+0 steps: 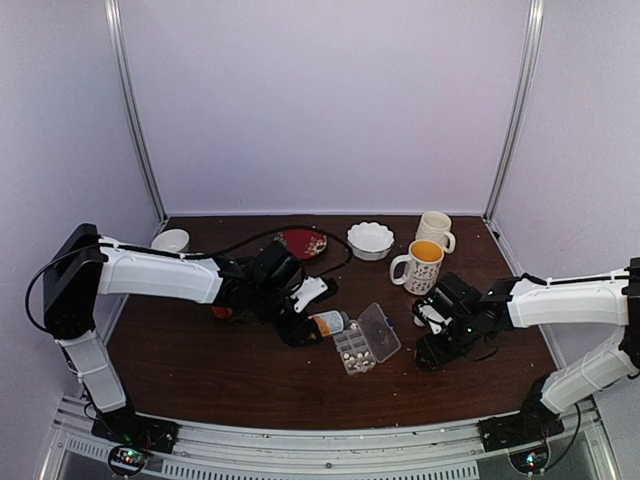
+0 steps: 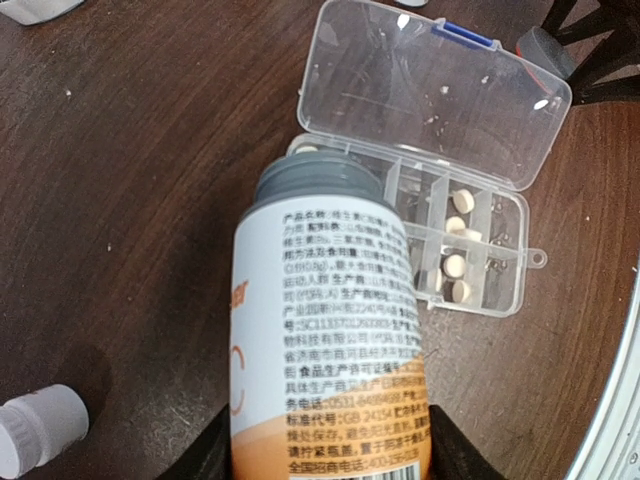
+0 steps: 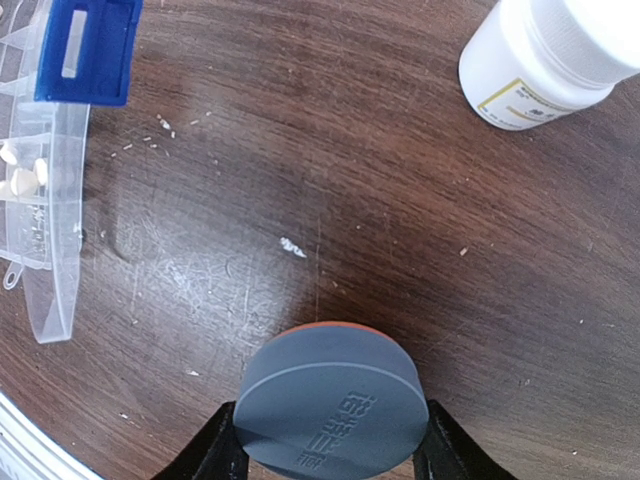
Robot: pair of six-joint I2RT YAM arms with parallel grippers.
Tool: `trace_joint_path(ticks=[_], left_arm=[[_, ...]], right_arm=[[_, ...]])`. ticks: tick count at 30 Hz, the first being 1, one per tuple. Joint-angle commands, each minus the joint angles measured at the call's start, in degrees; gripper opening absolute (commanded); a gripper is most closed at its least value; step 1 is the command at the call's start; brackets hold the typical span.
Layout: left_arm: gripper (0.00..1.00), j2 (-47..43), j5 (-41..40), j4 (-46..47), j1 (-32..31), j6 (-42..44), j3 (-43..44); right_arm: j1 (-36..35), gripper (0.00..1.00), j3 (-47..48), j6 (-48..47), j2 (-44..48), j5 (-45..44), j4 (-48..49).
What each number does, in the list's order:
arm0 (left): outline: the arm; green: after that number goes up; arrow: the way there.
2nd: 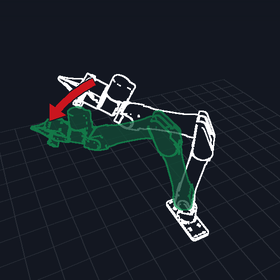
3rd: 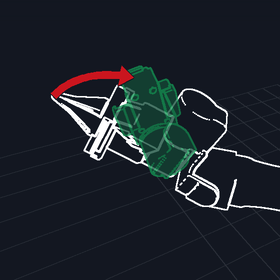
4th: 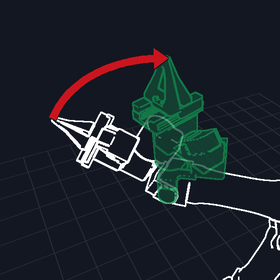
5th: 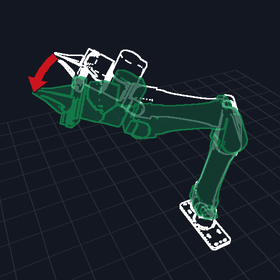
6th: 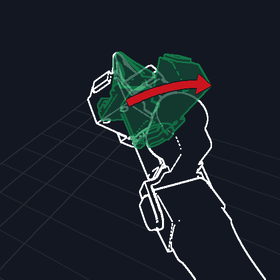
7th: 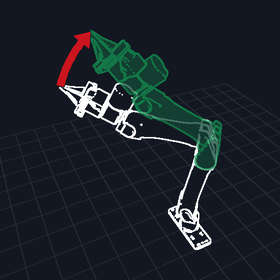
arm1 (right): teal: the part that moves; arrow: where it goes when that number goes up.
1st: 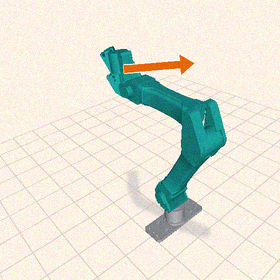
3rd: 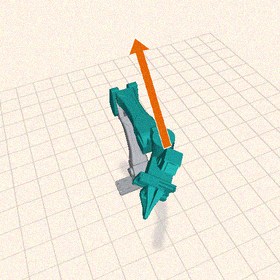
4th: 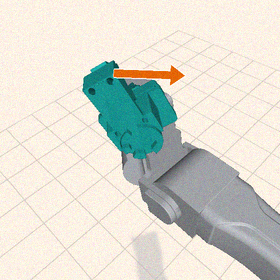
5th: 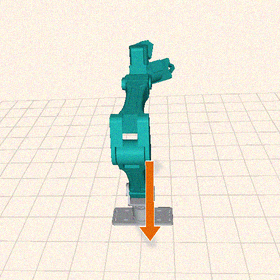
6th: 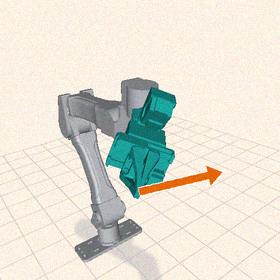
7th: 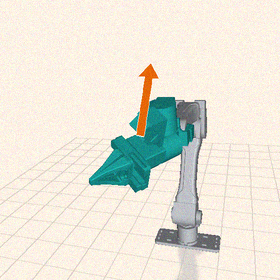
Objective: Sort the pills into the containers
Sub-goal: Pour the pill into the compartment of the pill container.
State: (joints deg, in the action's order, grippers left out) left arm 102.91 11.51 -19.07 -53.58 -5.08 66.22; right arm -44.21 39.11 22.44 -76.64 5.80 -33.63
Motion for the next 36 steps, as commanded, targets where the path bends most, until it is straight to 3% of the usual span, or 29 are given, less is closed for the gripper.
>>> trace_joint_path(ticks=[1,21,36], left_arm=[[0.0,-5.33,0.13,4.37,0.07,-1.38,-2.41],[0.0,-3.97,-1.68,3.67,0.37,-2.02,-3.93],[0.0,-1.3,1.68,3.17,0.37,-0.94,-1.21]], right_arm=[[0.44,0.01,0.0,0.06,-0.42,0.44,0.77],[0.48,0.01,-0.2,0.43,-0.09,0.72,0.7],[0.44,0.0,-0.61,0.59,0.46,0.86,0.69]])
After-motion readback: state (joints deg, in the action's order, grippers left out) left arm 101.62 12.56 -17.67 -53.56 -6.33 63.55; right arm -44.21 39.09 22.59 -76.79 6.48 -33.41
